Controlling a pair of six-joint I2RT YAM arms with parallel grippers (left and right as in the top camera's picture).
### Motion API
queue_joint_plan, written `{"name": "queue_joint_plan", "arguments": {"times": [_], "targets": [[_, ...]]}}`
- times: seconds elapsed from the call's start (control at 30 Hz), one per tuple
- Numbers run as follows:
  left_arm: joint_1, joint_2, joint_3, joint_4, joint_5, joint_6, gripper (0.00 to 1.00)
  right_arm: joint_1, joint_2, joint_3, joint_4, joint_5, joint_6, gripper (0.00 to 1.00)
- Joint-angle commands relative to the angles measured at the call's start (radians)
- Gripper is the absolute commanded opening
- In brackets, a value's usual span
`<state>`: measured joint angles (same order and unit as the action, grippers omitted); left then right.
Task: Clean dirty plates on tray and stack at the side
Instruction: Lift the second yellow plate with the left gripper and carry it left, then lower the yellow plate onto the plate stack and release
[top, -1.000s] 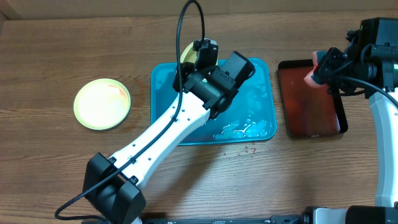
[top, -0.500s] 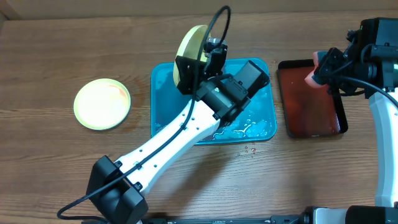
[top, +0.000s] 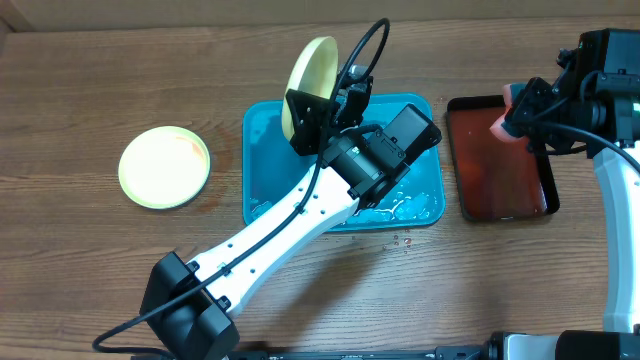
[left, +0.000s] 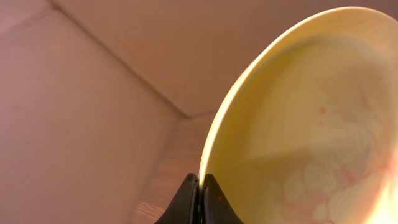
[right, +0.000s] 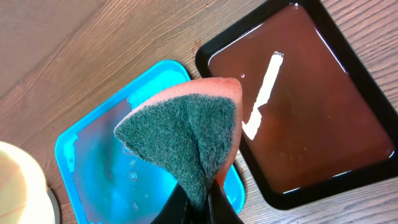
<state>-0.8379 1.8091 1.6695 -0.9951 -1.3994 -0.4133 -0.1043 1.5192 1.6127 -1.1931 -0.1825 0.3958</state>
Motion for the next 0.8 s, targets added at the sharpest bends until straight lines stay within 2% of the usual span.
{"name": "queue_joint_plan", "arguments": {"times": [0.0,0.1,0.2,0.33,0.47,0.63,0.77], "targets": [[0.024,-0.014,0.005,0.003,0.272,-0.035,0.04,-0.004,-0.016,0.006,-0.001,0.008,-0.005,0.04],[0.083,-0.014,0.003,-0.002,0.546,-0.028,0.04,-0.004,-0.016,0.006,-0.006,0.012,-0.008,0.04],[0.192,-0.014,0.003,0.005,0.802,0.034,0.04,-0.004,-0.016,0.006,-0.007,0.015,-0.008,0.04],[0.346,-0.014,0.003,0.004,1.059,0.082,0.04,-0.004,-0.016,0.006,-0.006,0.018,-0.008,0.04],[0.564,-0.014,0.003,0.004,1.296,0.096,0.04,-0.004,-0.016,0.006,-0.006,0.018,-0.008,0.04],[0.823,-0.012,-0.005,-0.002,1.409,0.088,0.04,-0.004,-0.016,0.006,-0.006,0.018,-0.008,0.04],[1.015,-0.005,-0.043,-0.015,1.444,0.033,0.04,-0.004,-0.016,0.006,-0.005,0.018,-0.008,0.04]]}}
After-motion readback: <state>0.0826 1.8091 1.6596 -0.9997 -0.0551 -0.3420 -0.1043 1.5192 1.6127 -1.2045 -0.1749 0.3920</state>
